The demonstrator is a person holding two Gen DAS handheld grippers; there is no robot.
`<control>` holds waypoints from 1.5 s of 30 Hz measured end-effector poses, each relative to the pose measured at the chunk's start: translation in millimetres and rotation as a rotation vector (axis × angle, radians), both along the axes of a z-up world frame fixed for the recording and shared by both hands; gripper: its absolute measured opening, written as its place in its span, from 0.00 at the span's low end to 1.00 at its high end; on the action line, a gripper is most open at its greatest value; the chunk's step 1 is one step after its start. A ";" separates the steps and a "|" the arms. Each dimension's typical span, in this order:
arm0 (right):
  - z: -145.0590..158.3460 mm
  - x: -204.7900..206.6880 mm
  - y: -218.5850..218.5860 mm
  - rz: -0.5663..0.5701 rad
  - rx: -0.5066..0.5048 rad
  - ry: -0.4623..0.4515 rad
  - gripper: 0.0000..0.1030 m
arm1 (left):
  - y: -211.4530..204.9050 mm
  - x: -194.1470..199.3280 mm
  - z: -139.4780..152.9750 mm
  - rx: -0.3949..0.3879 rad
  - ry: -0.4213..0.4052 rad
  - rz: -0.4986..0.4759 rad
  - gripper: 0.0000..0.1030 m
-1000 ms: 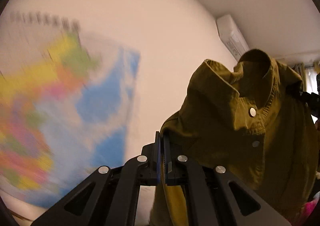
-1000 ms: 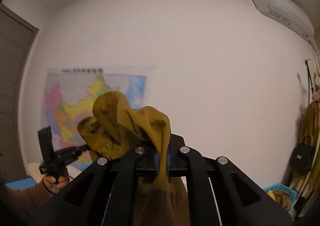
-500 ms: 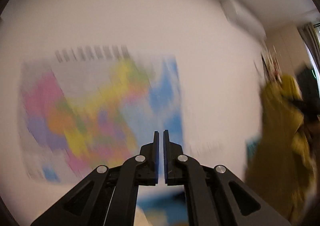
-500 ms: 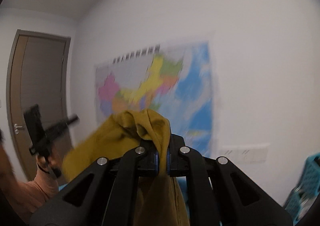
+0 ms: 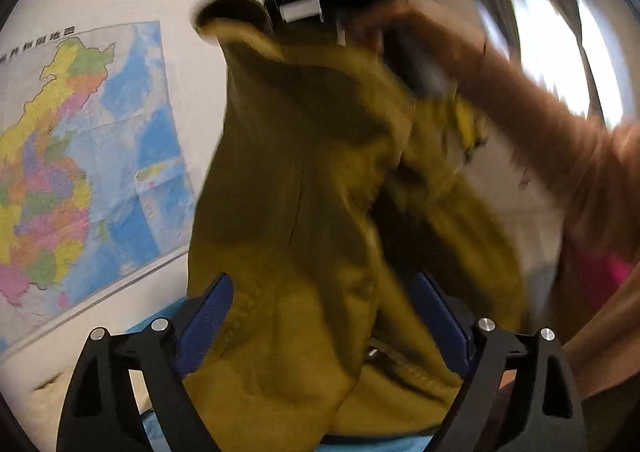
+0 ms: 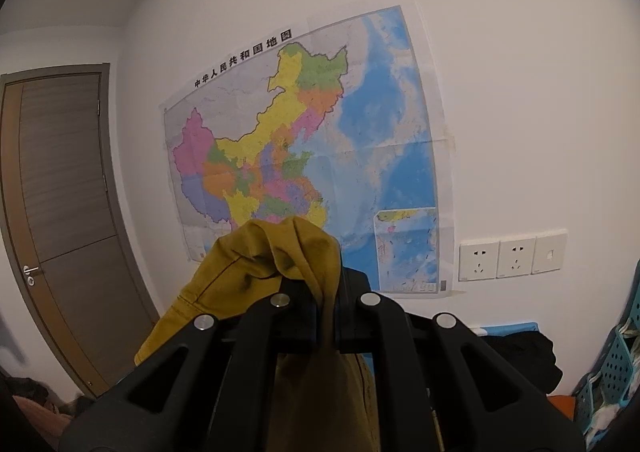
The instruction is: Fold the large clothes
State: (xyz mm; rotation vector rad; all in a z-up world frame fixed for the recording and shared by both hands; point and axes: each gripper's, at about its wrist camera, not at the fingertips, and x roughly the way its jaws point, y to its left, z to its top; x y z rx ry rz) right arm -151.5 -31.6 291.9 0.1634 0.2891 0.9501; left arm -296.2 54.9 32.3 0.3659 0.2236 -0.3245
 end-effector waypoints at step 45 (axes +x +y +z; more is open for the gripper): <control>-245.2 208.5 130.5 0.019 -0.245 0.516 0.05 | 265.6 231.1 -18.6 -0.303 0.609 0.819 0.03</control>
